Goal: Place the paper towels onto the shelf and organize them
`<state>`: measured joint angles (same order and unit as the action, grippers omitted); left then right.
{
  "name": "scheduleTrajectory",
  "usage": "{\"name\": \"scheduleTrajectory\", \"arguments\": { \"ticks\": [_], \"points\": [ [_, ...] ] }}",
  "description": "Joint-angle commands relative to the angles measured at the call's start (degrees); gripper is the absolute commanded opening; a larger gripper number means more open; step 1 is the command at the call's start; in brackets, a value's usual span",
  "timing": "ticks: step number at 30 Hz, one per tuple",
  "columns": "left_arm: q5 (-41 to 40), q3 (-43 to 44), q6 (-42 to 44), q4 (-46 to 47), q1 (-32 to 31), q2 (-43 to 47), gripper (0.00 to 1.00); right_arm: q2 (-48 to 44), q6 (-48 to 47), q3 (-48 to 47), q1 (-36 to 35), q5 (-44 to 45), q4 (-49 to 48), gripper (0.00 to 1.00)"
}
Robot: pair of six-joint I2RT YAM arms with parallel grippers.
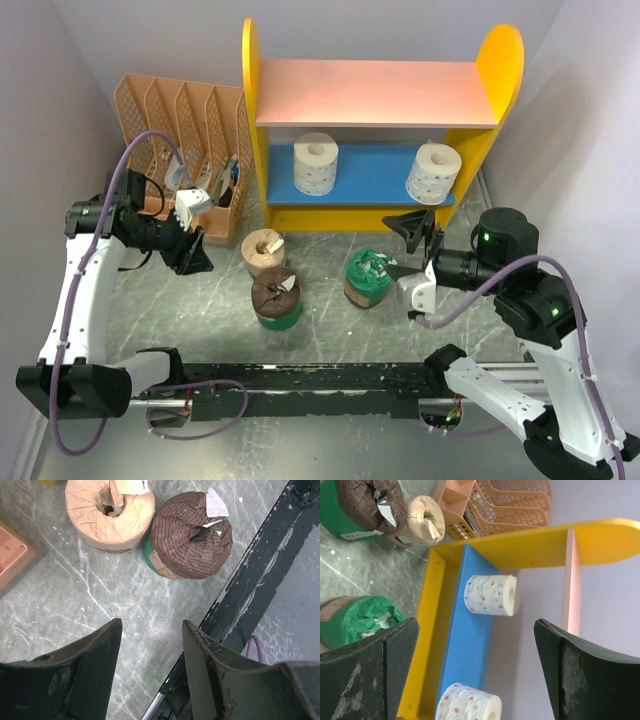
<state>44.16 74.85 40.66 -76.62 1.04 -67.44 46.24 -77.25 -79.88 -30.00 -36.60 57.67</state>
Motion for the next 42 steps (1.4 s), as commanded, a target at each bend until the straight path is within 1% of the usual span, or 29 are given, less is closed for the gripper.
{"name": "scheduleTrajectory", "arguments": {
  "ticks": [1,2,4,6,9,11,13,14,18,21,25,31,37,42],
  "points": [
    [1.32,1.16,2.78,-1.16,0.28,2.27,0.63,-3.2,-9.97,2.18,-0.07,-3.63,-1.51,1.0],
    [1.21,0.87,3.1,-1.16,0.28,2.37,0.63,-3.09,-10.51,1.96,-0.06,-4.96,0.36,1.0],
    [0.88,-0.01,3.45,-0.85,0.28,2.55,0.63,-2.23,-15.96,1.41,-0.06,-6.08,7.84,1.0],
    [0.71,-1.04,3.62,-0.39,0.28,2.73,0.63,-1.51,-23.91,1.96,-0.05,-4.79,13.59,1.0],
    [0.58,-2.0,3.62,0.43,0.28,2.98,0.62,-0.66,-30.29,3.61,-0.02,-1.75,17.82,1.0],
    [0.49,-2.29,3.59,0.84,0.26,2.99,0.62,-0.89,-40.36,5.82,-0.03,1.65,21.13,1.0],
    [0.28,-2.47,3.61,1.0,0.28,3.08,0.62,-3.21,-52.41,10.55,-0.05,6.56,21.29,1.0],
    [0.12,-2.59,3.59,1.19,0.28,3.15,0.62,-4.77,-56.65,12.83,-0.06,8.13,20.78,1.0],
    [-0.16,-3.19,3.67,1.88,0.24,3.26,0.62,-4.4,-64.69,15.71,-0.08,8.97,21.43,1.0],
    [-0.66,-3.77,3.87,2.08,0.28,3.53,0.62,-3.23,-71.75,17.5,-0.07,12.54,21.42,1.0],
    [-1.31,-4.61,4.22,2.44,0.26,4.13,0.62,-0.55,-76.77,18.58,-0.14,17.85,21.34,1.0],
    [-2.06,-5.59,4.68,2.68,0.28,4.71,0.62,4.91,-76.67,19.01,-0.66,23.21,21.49,0.96],
    [-1.9,-5.41,5.1,2.29,0.28,5.08,0.62,8.74,-76.97,20.97,-0.89,19.22,21.43,0.96],
    [-1.68,-5.95,5.3,2.68,0.28,5.21,0.62,13.07,-76.92,19.31,-0.94,16.84,21.4,0.95]
  ]
}}
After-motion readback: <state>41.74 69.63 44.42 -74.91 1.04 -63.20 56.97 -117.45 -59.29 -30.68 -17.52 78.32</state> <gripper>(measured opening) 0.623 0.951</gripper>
